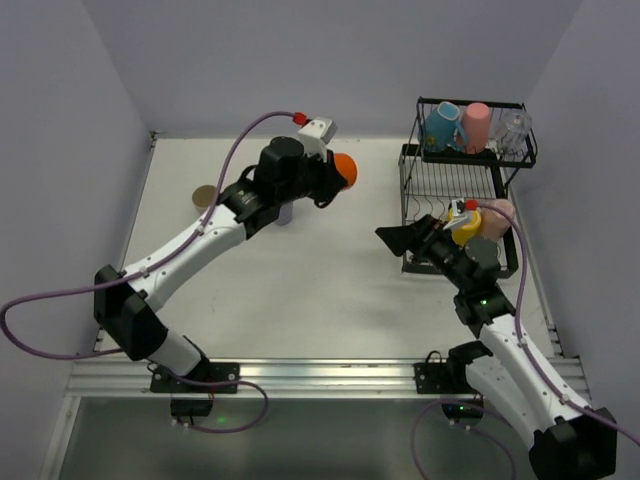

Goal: Unload the cups from the dish rack

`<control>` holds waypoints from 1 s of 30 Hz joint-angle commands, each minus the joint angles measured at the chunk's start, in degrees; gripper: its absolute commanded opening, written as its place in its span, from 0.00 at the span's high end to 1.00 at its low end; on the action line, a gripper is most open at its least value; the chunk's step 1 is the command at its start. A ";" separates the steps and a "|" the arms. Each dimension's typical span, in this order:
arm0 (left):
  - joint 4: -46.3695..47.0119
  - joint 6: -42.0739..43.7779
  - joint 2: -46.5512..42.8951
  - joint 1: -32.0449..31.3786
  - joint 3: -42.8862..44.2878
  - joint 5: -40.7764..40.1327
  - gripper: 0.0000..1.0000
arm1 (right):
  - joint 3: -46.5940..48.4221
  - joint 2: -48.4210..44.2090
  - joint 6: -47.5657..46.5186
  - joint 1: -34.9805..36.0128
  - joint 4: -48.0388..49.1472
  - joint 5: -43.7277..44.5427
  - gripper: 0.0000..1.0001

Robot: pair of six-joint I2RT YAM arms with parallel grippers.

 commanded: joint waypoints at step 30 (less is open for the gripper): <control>-33.58 16.63 46.56 1.92 39.39 -20.33 0.49 | 0.60 -13.18 -16.92 0.08 -26.21 14.78 0.01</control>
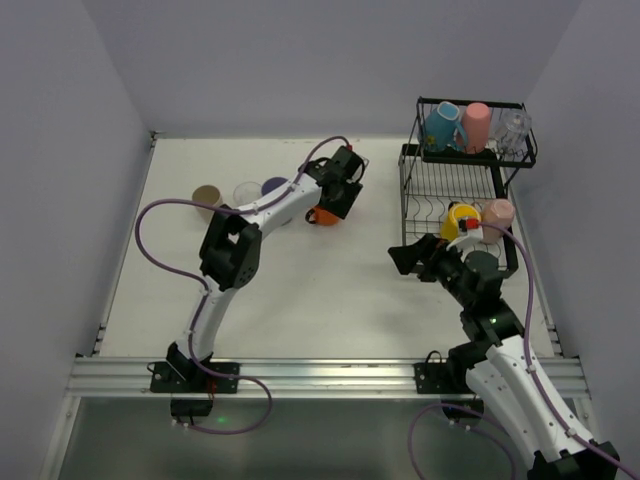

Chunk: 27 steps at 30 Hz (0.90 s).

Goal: Unload the cups from the dish rack

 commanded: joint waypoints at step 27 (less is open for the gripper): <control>32.87 -4.95 -65.98 -4.29 -43.85 21.65 0.00 | 21.57 26.62 -9.61 -11.54 -8.50 34.59 0.01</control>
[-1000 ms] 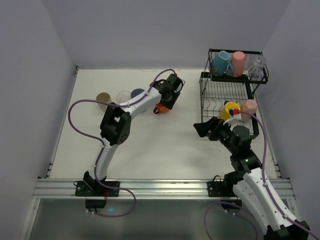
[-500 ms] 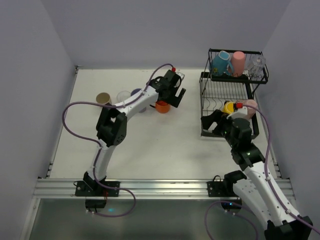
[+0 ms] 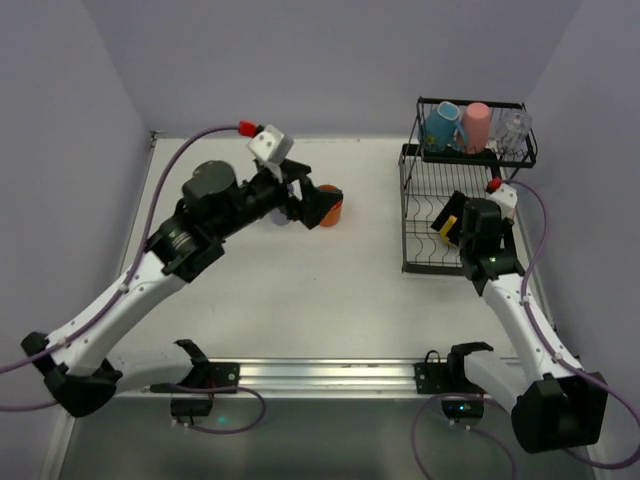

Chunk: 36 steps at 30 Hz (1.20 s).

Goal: Unload the cups from the dish rack

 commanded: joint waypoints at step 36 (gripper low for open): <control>3.90 7.10 -24.56 0.37 -31.41 2.95 0.00 | 18.49 35.63 -10.14 -8.07 1.90 1.91 0.01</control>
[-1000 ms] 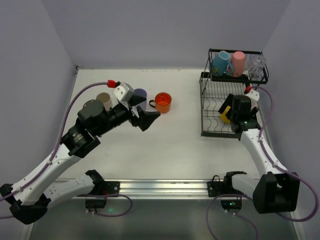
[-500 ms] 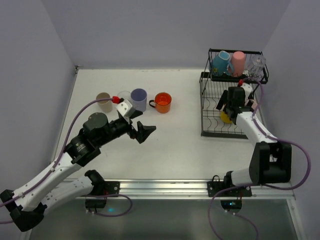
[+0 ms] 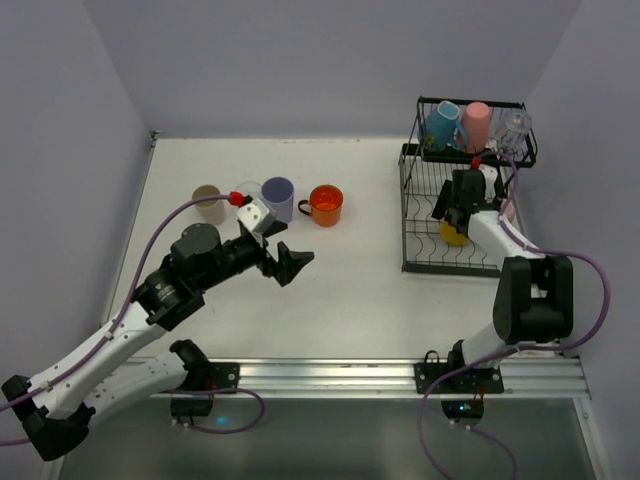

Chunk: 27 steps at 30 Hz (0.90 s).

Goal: Unload the cups from the dish rack

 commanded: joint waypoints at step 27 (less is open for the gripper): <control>31.04 -26.58 23.13 0.22 -0.92 14.16 0.04 | -20.66 -47.78 17.10 5.33 20.15 -36.53 0.43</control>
